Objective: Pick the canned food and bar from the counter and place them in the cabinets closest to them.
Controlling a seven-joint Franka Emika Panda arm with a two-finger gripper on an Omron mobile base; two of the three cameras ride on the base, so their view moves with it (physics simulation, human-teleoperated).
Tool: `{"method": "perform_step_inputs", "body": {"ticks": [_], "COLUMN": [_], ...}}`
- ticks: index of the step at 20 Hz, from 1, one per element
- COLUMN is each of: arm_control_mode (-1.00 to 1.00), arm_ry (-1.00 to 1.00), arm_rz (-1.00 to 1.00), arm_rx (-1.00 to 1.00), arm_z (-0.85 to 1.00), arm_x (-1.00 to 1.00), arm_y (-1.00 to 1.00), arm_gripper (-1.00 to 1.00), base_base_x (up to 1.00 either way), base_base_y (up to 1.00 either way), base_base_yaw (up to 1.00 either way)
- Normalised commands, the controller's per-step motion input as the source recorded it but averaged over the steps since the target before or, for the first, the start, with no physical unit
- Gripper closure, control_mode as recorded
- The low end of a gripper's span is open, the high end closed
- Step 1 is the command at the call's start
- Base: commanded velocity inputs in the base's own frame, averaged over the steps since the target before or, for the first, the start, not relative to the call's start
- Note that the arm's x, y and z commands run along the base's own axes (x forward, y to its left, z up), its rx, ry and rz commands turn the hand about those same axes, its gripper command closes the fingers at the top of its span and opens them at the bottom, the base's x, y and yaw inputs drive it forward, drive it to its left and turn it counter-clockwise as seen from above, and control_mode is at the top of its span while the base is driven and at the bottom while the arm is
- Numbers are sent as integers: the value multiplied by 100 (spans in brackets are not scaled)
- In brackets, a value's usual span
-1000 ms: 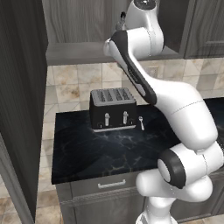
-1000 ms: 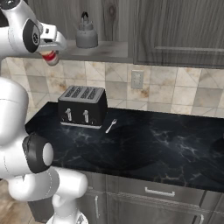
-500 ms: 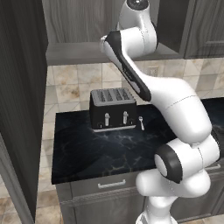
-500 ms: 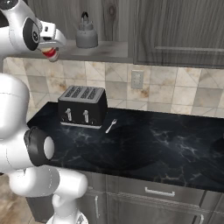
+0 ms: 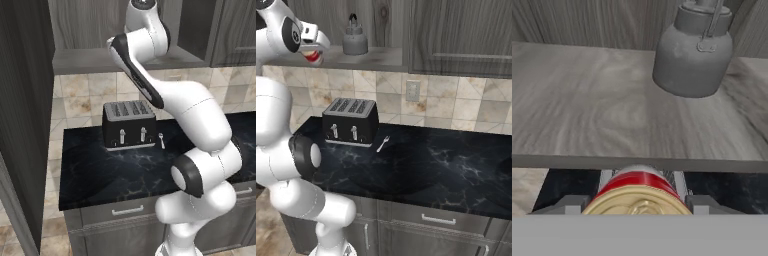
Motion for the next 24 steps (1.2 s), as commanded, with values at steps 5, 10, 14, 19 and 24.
{"method": "perform_step_inputs", "body": {"ticks": [5,10,14,19,24], "arm_control_mode": [-100,-100,-100,-100,-100], "arm_ry": [0,0,0,0,0], "arm_rz": [-4,-4,-4,-3,-1], "arm_rx": [0,0,0,0,0], "arm_z": [3,1,0,1,1], "arm_x": [29,31,32,27,16], "arm_y": [13,12,12,6,2], "arm_gripper": [100,100,100,100,100], "base_base_x": [0,0,0,0,0], "base_base_y": [0,0,0,0,0], "base_base_yaw": [0,0,0,0,0]}}
